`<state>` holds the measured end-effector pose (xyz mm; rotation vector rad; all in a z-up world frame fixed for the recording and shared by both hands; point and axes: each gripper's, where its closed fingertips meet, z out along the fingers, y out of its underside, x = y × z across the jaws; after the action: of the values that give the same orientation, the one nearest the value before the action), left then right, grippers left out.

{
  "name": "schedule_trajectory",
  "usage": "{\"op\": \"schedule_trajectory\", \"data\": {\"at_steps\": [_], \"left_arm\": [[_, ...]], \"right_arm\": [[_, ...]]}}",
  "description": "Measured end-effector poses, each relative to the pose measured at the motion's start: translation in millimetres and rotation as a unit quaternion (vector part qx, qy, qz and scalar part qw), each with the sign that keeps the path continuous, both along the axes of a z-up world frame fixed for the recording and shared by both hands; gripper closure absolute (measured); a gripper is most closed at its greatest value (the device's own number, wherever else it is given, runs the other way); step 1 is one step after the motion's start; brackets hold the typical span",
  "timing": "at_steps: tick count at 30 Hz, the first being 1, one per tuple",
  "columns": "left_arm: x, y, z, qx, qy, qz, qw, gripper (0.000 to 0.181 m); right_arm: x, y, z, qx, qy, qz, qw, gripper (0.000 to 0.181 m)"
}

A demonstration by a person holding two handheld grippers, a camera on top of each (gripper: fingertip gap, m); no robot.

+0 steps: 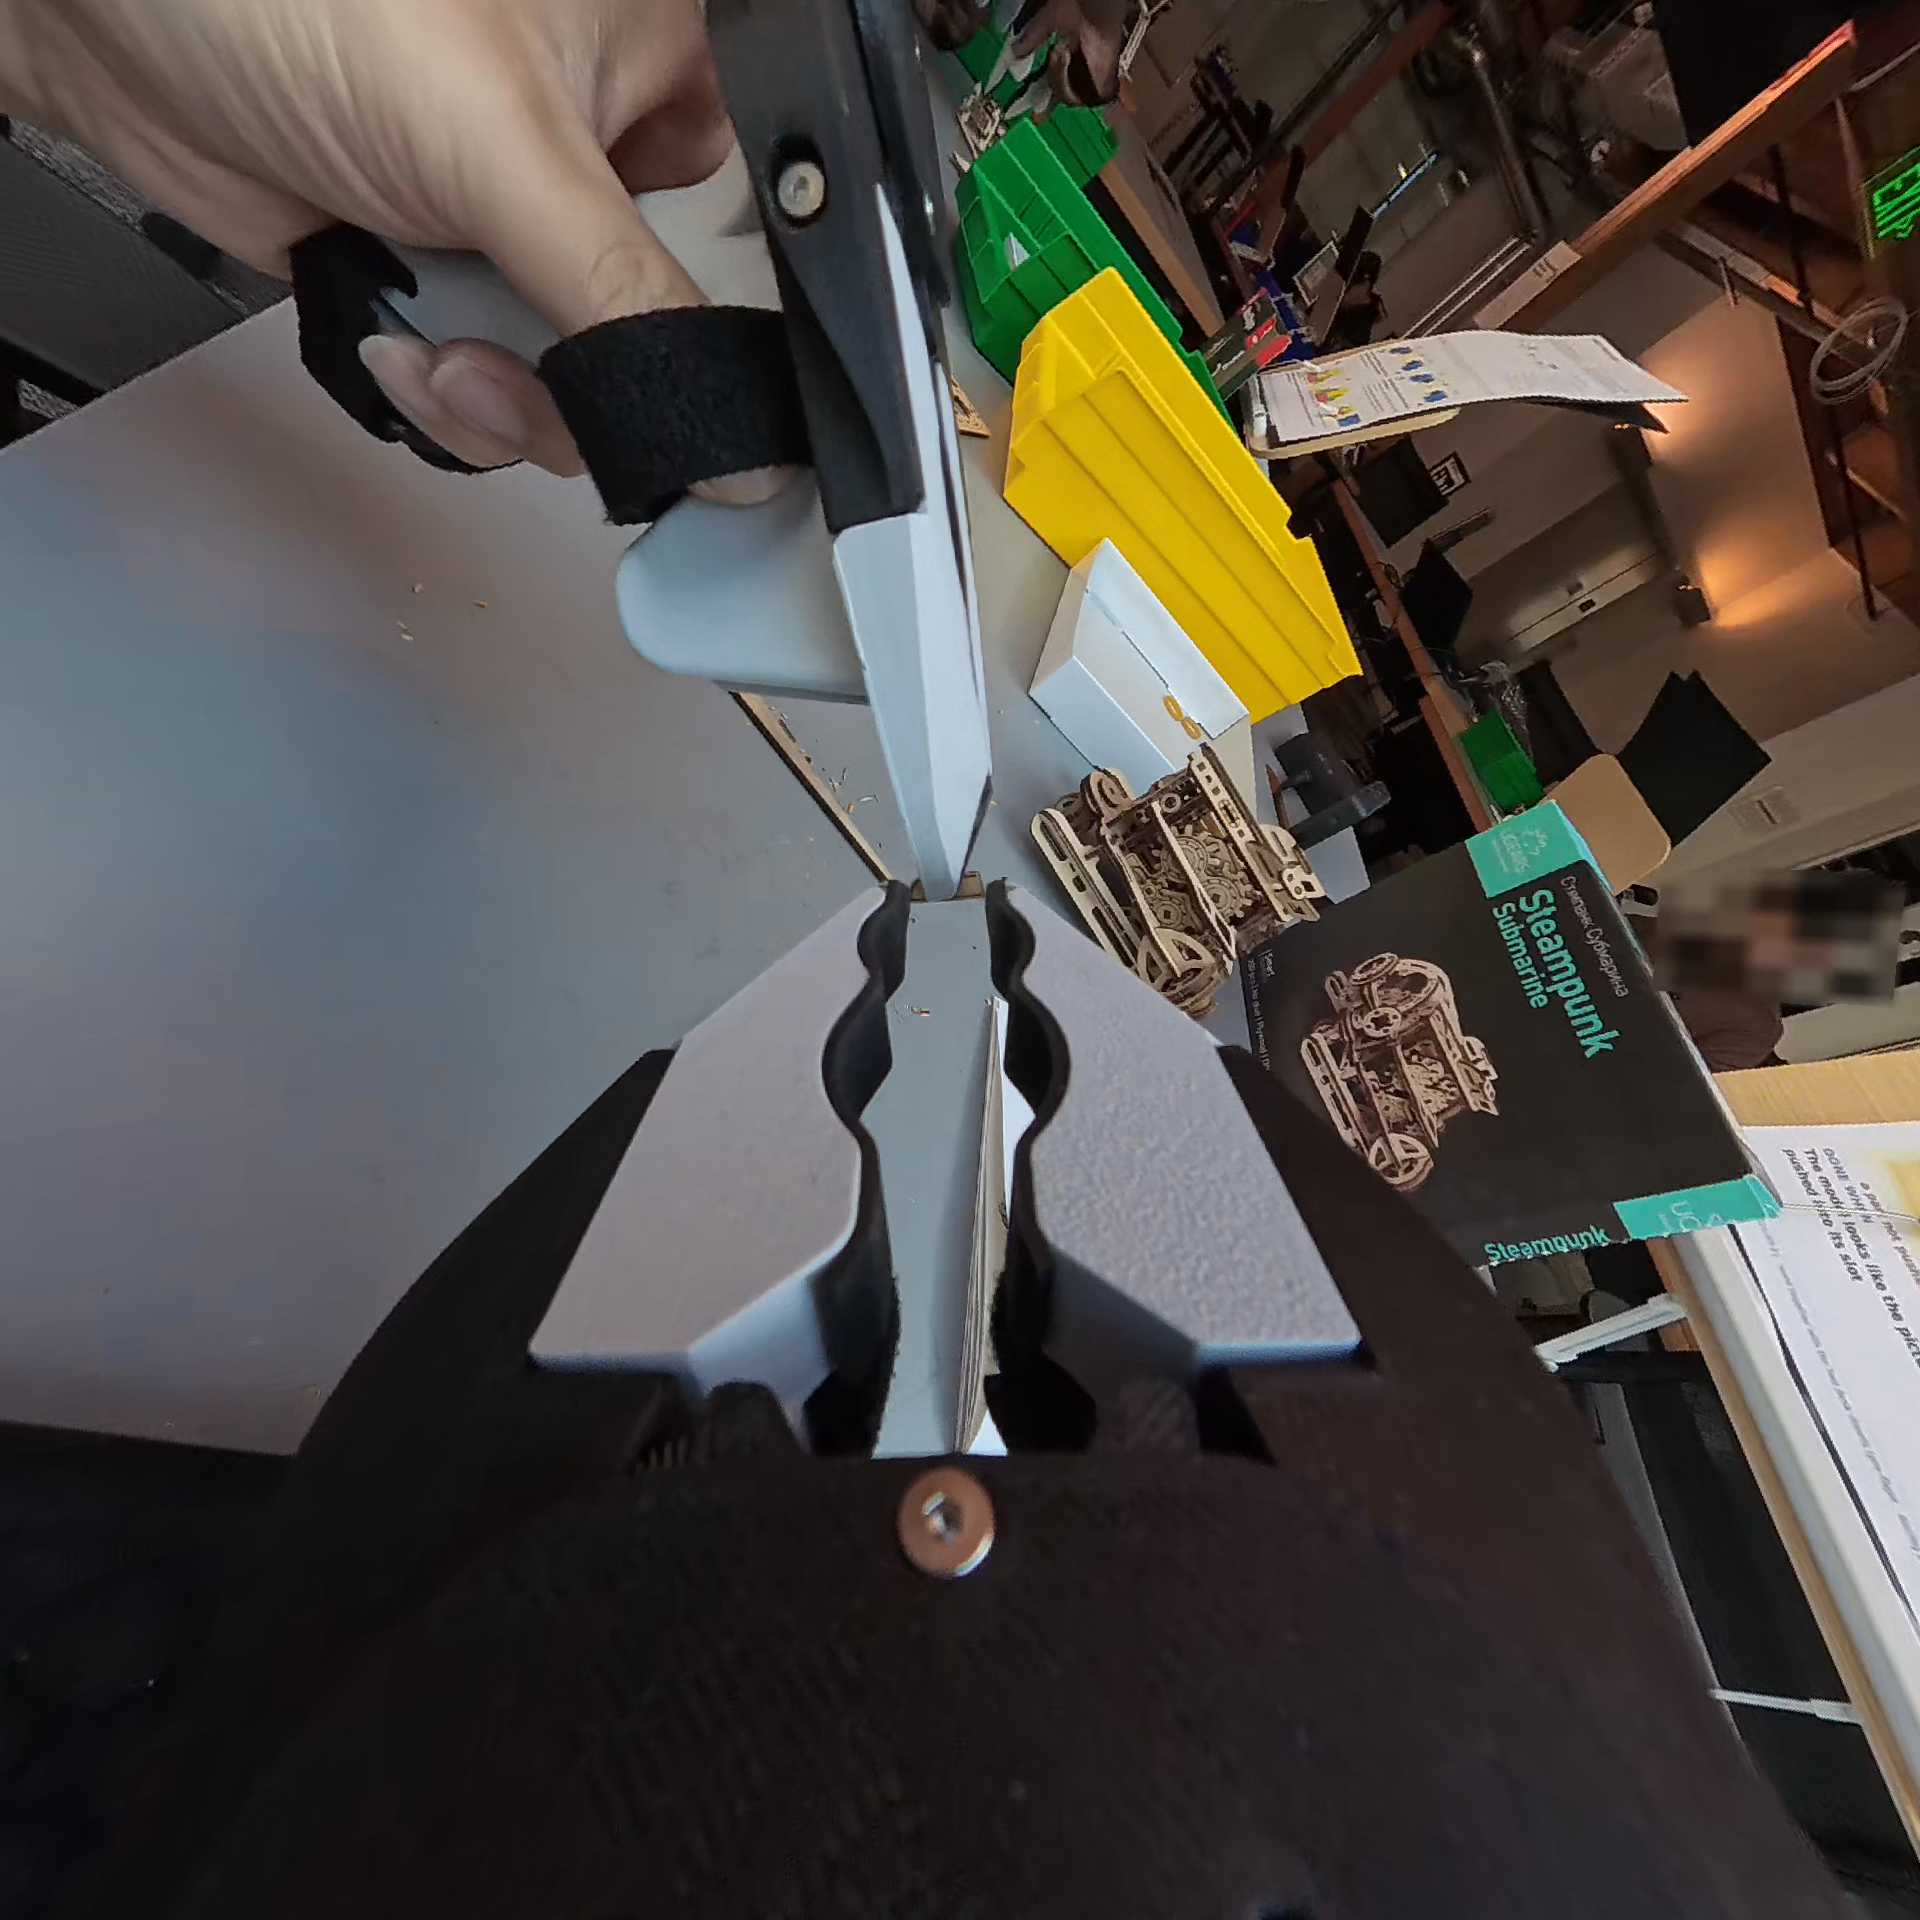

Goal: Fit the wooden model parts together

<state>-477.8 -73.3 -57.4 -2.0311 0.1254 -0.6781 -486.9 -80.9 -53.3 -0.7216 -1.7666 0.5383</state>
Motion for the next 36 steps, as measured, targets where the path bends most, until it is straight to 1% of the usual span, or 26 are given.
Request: {"op": "schedule_trajectory", "data": {"at_steps": [3, 10, 22, 23, 25, 26, 28, 30, 32, 34, 36], "left_arm": [[0, 0, 0, -0.003, -0.008, 0.003, 1.0, 0.181], [-1, 2, -5, -0.008, -0.004, 0.011, 1.0, 0.181], [-1, 4, -10, -0.013, -0.003, 0.014, 1.0, 0.181], [-1, 3, -10, -0.013, -0.007, 0.01, 1.0, 0.18], [0, 1, -8, -0.015, -0.022, -0.008, 1.0, 0.171], [-4, 0, -8, -0.011, -0.019, -0.013, 1.0, 0.171], [-12, -2, -13, 0.011, 0.025, -0.044, 0.999, 0.181], [-16, -5, -33, 0.003, 0.09, -0.078, 0.993, 0.172], [-14, -6, -52, -0.017, 0.141, -0.1, 0.985, 0.157], [-12, -1, -65, -0.022, 0.184, -0.105, 0.977, 0.163], [-10, 5, -69, -0.021, 0.204, -0.105, 0.973, 0.167]], "right_arm": [[-1, 0, -1, 0.018, 0.0, -0.007, 1.0, 0.166], [-3, 2, -5, 0.026, -0.01, -0.015, 0.999, 0.164], [-4, 4, -12, 0.011, -0.024, -0.019, 0.999, 0.168], [-4, 4, -12, 0.008, -0.025, -0.016, 1.0, 0.168], [-3, 10, -12, 0.005, -0.029, -0.019, 0.999, 0.168], [-1, 15, -11, 0.002, -0.029, -0.021, 0.999, 0.168], [4, 23, -16, -0.035, -0.053, 0.001, 0.998, 0.168], [7, 39, -17, -0.081, -0.056, 0.0, 0.995, 0.168], [11, 50, -17, -0.131, -0.06, 0.007, 0.99, 0.168], [14, 59, -17, -0.161, -0.056, 0.005, 0.985, 0.168], [15, 63, -18, -0.177, -0.057, 0.008, 0.983, 0.168]]}}
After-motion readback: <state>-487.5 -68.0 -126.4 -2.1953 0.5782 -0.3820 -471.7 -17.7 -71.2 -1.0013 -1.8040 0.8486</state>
